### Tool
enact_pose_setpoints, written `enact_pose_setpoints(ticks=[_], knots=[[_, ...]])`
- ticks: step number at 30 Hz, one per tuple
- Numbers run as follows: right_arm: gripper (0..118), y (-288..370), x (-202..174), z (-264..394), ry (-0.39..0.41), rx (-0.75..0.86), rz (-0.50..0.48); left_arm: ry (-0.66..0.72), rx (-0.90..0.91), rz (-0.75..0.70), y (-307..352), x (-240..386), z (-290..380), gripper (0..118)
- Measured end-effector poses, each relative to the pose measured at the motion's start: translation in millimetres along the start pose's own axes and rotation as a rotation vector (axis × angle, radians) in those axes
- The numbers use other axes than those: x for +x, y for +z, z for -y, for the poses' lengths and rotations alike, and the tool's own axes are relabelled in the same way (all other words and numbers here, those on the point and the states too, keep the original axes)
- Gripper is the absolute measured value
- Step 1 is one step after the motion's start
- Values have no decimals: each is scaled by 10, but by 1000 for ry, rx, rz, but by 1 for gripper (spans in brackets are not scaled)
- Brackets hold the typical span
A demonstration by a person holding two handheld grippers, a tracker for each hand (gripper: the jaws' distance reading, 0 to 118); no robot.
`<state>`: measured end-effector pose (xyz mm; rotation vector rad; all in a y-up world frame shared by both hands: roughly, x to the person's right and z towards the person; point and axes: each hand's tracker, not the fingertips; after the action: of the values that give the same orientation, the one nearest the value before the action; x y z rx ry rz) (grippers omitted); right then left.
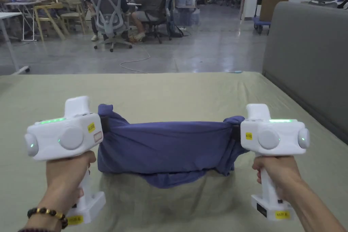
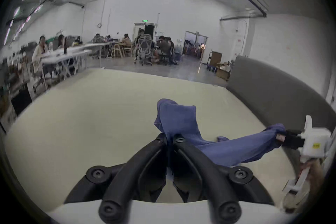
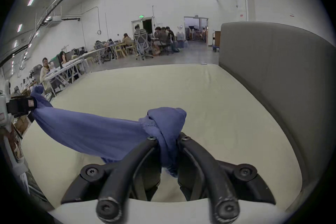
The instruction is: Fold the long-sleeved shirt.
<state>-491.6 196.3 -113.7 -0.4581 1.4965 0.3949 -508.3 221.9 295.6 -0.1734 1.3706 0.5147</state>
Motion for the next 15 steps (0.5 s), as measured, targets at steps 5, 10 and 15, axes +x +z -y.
enact_pose_setpoints(ticks=[5, 10, 15], knots=[[10, 567, -97, 843, 64, -60, 33, 87, -107, -28, 531, -103, 1027, 1], [10, 905, -28, 1793, 39, -235, 43, 46, -269, -95, 867, -131, 1956, 1], [10, 1115, 47, 2426, 5, -425, 36, 14, -335, -115, 1170, -142, 2360, 1]])
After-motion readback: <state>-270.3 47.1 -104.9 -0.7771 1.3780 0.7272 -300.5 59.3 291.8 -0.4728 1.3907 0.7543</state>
